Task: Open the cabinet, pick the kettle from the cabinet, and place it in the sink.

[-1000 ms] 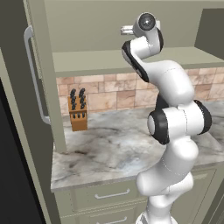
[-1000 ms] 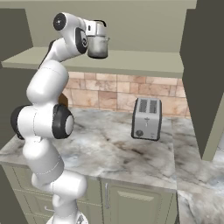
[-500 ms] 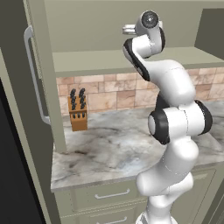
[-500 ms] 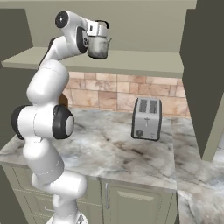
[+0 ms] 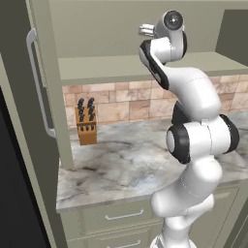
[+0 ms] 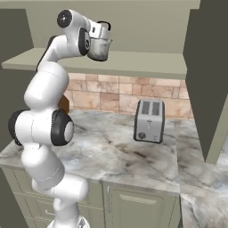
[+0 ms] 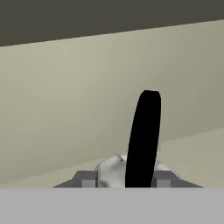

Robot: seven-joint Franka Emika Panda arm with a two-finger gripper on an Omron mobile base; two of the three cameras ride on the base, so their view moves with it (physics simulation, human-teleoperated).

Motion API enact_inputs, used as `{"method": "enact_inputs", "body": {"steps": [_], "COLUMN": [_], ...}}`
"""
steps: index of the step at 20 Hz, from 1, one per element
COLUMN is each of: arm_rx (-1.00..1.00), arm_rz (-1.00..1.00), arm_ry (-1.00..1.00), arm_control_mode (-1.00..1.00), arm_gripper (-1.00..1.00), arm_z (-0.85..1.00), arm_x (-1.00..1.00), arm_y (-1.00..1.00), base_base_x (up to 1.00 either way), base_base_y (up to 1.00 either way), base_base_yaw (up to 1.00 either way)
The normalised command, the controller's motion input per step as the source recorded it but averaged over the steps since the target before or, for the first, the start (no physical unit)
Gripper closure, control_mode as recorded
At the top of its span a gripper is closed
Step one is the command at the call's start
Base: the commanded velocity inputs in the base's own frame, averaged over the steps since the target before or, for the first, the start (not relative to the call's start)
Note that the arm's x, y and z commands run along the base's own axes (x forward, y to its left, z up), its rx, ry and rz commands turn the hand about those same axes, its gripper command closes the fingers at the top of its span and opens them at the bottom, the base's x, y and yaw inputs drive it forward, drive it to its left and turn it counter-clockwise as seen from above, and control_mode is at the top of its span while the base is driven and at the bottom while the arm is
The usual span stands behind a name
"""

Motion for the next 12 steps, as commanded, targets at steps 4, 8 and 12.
{"method": "enact_inputs", "body": {"steps": [4,8,12], "arm_rx": [0.16,0.15,0.13], "arm_rz": [0.00,0.00,0.00], "arm_ry": [-0.14,-0.16,-0.16], "arm_control_mode": [-1.00,-1.00,-1.00], "arm_gripper": [1.00,1.00,1.00], "arm_z": [-0.14,-0.07,0.00], "arm_x": [-0.49,-0.60,-0.66], "arm_y": [0.21,0.17,0.08], "base_base_x": [0.00,0.00,0.00], "base_base_y": [0.00,0.00,0.00], "base_base_yaw": [0.00,0.00,0.00]}}
